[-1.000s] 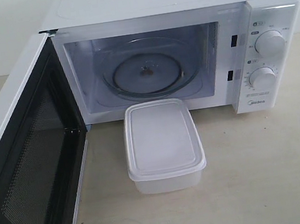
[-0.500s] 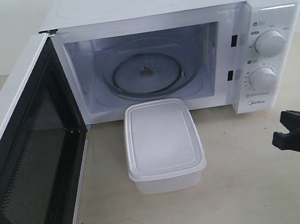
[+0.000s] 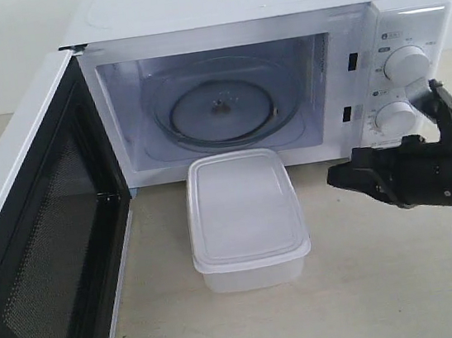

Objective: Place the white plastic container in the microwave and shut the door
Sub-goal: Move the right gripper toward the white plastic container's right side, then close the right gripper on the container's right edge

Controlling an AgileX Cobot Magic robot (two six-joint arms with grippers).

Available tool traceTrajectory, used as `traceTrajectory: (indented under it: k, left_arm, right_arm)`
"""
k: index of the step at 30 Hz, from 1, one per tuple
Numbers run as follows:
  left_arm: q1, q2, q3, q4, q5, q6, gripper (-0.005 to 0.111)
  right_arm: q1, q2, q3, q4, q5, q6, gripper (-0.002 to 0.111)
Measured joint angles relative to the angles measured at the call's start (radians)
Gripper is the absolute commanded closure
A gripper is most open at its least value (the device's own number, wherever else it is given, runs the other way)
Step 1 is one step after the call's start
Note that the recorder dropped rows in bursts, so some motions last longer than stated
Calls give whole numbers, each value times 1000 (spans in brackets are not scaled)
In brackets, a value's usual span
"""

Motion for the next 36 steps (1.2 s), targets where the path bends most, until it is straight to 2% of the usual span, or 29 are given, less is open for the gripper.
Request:
traceTrajectory:
  k: [3,5,8,9,12,14,27,29,31,33,35,36]
  left_arm:
    - [0,0,0,0,0,0,102]
    - [0,0,0,0,0,0,102]
    - [0,0,0,0,0,0,102]
    - [0,0,0,0,0,0,102]
    - [0,0,0,0,0,0,102]
    - [0,0,0,0,0,0,102]
    - [0,0,0,0,0,0,102]
    - [0,0,0,0,0,0,102]
    - [0,0,0,0,0,0,102]
    - [0,0,0,0,0,0,102]
    - [0,0,0,0,0,0,102]
    - [0,0,0,0,0,0,102]
  right_arm:
    - [0,22,-78,-204,17,184,108]
    - [-2,44,-108,-293,-46,235,108]
    - [-36,77,-117,-330,-180,250,108]
    - [-75,102,-119,-339,-250,250,108]
    - [-165,178,-121,-357,-277,250,108]
    - [-182,227,-121,-364,-277,250,108]
    - [-84,244,-121,-344,-286,189,108]
    - [-84,244,-121,-341,-288,192,103]
    - [-84,244,-121,-341,-288,199,92]
    - [-84,244,-121,-341,-288,216,71]
    - [-84,244,-121,-341,-288,228,58]
    - [-84,244,-121,-341,-288,232,55]
